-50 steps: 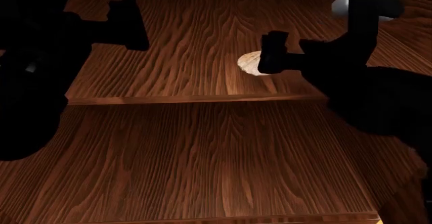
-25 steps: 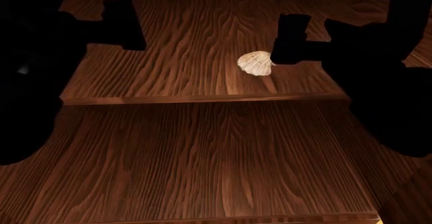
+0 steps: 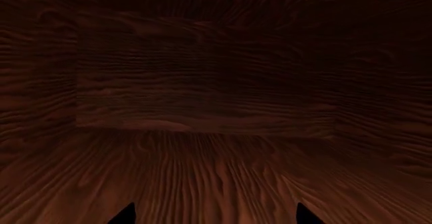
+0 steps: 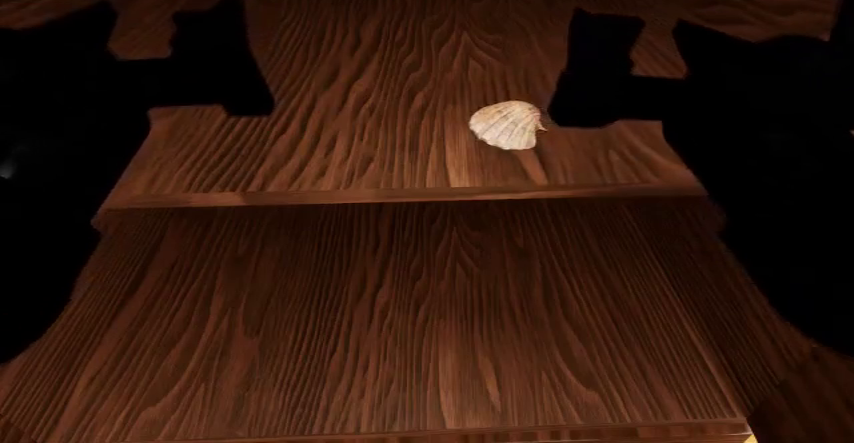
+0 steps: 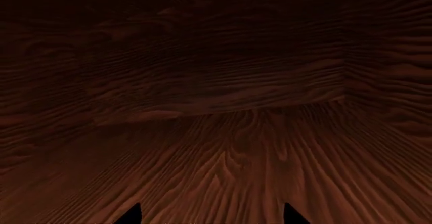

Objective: Pick the scallop from the counter and place it in the cabinet.

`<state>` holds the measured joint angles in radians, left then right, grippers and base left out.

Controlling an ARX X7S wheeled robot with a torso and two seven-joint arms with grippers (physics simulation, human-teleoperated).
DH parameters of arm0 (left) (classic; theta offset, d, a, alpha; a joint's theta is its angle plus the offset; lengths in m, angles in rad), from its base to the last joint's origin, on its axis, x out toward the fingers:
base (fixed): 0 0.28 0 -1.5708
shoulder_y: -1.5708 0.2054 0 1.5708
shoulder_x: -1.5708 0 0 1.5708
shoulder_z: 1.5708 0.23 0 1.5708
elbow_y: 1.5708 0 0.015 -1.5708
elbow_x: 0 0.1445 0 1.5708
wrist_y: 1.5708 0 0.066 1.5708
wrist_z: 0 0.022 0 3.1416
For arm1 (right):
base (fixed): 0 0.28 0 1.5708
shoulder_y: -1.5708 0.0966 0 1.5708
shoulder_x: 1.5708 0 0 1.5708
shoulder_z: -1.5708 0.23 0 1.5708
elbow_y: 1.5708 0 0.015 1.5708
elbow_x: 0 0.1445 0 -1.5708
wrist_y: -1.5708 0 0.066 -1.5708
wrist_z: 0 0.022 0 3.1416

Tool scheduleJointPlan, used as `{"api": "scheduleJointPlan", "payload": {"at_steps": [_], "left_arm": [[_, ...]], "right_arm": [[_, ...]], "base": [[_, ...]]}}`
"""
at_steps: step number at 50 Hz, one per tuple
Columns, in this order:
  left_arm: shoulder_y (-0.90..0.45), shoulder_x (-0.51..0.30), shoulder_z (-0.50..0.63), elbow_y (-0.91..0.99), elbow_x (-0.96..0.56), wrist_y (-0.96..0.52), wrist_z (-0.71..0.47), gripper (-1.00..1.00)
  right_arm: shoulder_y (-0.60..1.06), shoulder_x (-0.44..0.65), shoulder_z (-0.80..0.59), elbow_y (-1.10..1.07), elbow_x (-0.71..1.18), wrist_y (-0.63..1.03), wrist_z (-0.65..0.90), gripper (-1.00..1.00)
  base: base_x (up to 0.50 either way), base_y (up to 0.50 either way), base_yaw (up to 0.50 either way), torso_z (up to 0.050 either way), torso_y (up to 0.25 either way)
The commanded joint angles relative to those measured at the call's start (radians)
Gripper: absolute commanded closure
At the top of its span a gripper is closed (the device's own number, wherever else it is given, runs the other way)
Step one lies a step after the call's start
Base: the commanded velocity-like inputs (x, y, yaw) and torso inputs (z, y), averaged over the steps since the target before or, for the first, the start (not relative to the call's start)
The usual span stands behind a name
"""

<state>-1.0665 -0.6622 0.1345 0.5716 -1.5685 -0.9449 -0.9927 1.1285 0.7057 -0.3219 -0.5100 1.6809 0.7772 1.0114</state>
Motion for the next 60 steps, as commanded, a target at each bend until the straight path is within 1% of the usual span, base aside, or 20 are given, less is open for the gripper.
{"api": "scheduleJointPlan", "payload": {"at_steps": [1,9,26,34,43,60], "left_arm": [[0.01,-0.031,-0.031,0.047,-0.12,0.005,-0.082,-1.0],[0.031,-0.081,-0.047,0.095,-0.172,-0.001,-0.11,-1.0],[0.081,-0.142,-0.066,0.148,-0.205,-0.006,-0.114,-1.0],[0.106,-0.16,-0.069,0.181,-0.237,-0.002,-0.124,-1.0],[0.136,-0.173,-0.076,0.2,-0.254,0.006,-0.132,-1.0],[0.21,-0.185,-0.127,0.205,-0.303,0.071,-0.168,-1.0]], "right_arm": [[-0.031,0.028,0.024,-0.082,0.058,-0.019,0.069,-1.0],[-0.122,0.054,0.06,-0.192,0.136,-0.075,0.156,-1.0],[-0.159,0.094,0.085,-0.248,0.187,-0.104,0.203,-1.0],[-0.11,0.096,0.068,-0.266,0.224,-0.096,0.238,-1.0],[-0.131,0.111,0.056,-0.301,0.238,-0.088,0.255,-1.0],[-0.175,0.136,0.047,-0.336,0.236,-0.085,0.272,-1.0]], "base": [[0.0,0.0,0.0,0.0,0.0],[0.0,0.0,0.0,0.0,0.0],[0.0,0.0,0.0,0.0,0.0],[0.0,0.0,0.0,0.0,0.0],[0.0,0.0,0.0,0.0,0.0],[0.0,0.0,0.0,0.0,0.0]]}}
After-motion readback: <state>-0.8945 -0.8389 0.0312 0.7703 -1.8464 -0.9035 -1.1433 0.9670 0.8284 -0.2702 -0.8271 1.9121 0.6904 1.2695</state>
